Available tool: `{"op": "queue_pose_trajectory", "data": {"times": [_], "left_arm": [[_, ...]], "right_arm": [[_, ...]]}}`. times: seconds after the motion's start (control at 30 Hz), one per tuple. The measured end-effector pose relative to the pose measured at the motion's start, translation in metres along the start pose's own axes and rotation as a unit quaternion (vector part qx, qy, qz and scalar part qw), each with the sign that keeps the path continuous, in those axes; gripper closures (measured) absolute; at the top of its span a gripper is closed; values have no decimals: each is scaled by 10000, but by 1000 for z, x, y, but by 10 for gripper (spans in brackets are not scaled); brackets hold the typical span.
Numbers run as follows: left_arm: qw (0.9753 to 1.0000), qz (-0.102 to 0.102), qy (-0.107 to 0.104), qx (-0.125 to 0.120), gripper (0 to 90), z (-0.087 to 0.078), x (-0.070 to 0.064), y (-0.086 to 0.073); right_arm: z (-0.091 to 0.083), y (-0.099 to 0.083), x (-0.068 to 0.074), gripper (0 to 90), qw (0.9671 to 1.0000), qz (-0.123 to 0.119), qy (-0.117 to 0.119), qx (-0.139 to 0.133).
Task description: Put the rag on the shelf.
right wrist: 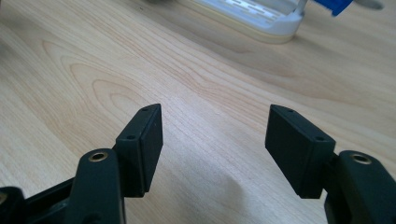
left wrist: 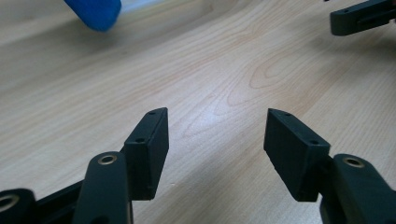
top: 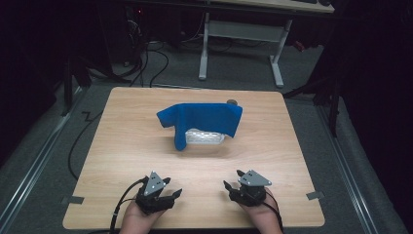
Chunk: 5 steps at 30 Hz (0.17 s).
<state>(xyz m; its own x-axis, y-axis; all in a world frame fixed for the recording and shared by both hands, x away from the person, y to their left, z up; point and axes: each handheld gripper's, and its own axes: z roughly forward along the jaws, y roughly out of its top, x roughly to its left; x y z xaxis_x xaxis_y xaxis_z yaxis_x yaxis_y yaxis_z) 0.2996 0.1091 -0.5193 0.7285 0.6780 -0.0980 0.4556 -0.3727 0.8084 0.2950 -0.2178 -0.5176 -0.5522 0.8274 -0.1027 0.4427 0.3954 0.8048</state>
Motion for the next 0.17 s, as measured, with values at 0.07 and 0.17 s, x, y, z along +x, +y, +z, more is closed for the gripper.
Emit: {"op": "queue_pose_trajectory", "data": {"times": [0.07,0.17], "left_arm": [[10000,-2,-24,82,410,2,1,-1],[9999,22,22,120,405,3,2,-3]], "right_arm": [[3,0,-1,373,10000,1,17,17],[4,-1,-3,375,10000,39,38,8]]}}
